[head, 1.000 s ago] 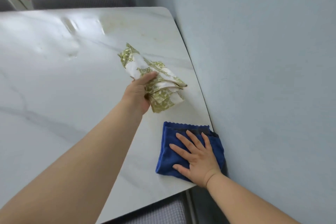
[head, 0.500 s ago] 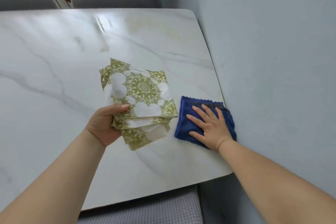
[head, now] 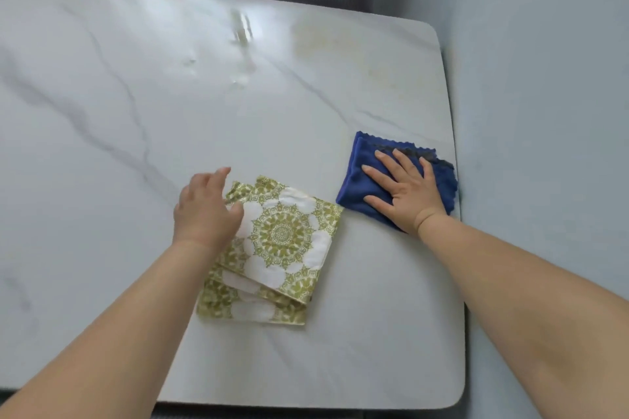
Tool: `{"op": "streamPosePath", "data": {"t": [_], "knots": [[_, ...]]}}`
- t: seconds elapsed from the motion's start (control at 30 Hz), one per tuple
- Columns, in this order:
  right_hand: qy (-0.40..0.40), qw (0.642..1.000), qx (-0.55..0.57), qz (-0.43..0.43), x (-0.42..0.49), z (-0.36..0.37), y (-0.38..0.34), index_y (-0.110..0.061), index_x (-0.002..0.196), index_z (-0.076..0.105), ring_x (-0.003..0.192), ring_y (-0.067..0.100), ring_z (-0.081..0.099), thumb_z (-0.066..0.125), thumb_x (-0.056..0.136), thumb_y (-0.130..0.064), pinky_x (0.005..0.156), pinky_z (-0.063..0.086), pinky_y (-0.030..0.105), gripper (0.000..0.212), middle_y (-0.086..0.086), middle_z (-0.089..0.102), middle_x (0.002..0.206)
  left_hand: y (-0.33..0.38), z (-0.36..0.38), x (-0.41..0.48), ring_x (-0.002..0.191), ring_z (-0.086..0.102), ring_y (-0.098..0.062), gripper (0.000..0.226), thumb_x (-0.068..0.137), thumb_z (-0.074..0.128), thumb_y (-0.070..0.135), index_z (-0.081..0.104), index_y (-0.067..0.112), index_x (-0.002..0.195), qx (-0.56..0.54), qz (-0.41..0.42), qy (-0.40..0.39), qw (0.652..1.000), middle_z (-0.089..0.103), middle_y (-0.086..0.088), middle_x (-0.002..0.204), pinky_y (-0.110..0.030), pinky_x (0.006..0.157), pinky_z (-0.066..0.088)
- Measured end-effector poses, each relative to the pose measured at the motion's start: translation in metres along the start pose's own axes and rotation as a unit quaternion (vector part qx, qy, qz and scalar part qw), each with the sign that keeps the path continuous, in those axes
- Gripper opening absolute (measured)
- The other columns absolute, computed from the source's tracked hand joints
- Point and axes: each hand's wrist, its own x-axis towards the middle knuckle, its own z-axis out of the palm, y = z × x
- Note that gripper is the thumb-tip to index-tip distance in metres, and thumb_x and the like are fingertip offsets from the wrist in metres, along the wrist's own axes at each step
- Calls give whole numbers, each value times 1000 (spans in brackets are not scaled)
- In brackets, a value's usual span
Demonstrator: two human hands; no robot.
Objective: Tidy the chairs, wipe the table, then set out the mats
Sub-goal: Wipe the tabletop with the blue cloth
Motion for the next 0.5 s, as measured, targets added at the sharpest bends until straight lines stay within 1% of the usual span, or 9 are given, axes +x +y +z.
{"op": "streamPosePath", "data": {"t": [0.1, 0.17, 0.23, 0.33, 0.4, 0.5], "knots": [[4, 1000, -3, -7, 23, -5, 9, -52, 148, 1, 149, 16, -5, 0, 80, -74, 116, -6, 52, 71, -16, -5, 161, 38, 17, 33, 144, 19, -20, 53, 95, 46, 37, 33, 29, 145, 12, 89, -12, 996, 29, 2, 153, -40, 117, 16], [5, 1000, -5, -10, 38, -9, 14, -53, 147, 0, 149, 15, -6, 0, 80, -75, 116, -7, 51, 71, -17, -5, 161, 58, 30, 56, 148, 5, -17, 51, 98, 39, 40, 28, 31, 147, 37, 131, -34, 990, 18, 6, 158, -39, 119, 6], [10, 1000, -6, -12, 58, -13, 23, -53, 147, 0, 149, 15, -6, 1, 81, -75, 116, -6, 51, 69, -17, -5, 161, 76, 40, 82, 148, -3, -16, 51, 99, 33, 42, 23, 33, 149, 60, 160, -41, 985, 9, 7, 160, -40, 119, 0], [21, 1000, -1, -11, 101, -24, 42, -54, 147, 2, 149, 14, -5, 3, 82, -74, 117, -5, 51, 68, -18, -4, 161, 97, 49, 116, 148, -7, -17, 53, 100, 25, 45, 15, 34, 150, 100, 192, -36, 976, 2, 8, 161, -42, 119, -2], [28, 1000, 8, -3, 139, -32, 58, -54, 147, 5, 149, 13, -3, 3, 80, -75, 117, -4, 51, 70, -18, -1, 161, 102, 57, 133, 148, -9, -16, 54, 99, 20, 49, 11, 37, 151, 116, 197, -36, 973, -2, 9, 161, -41, 119, -5], [40, 999, 17, 9, 197, -50, 83, -53, 147, 9, 149, 13, -1, 5, 81, -76, 117, -3, 51, 69, -17, 3, 161, 99, 67, 137, 147, -10, -12, 56, 96, 10, 55, 9, 41, 150, 127, 197, 0, 972, -2, 13, 160, -38, 119, -8]]}}
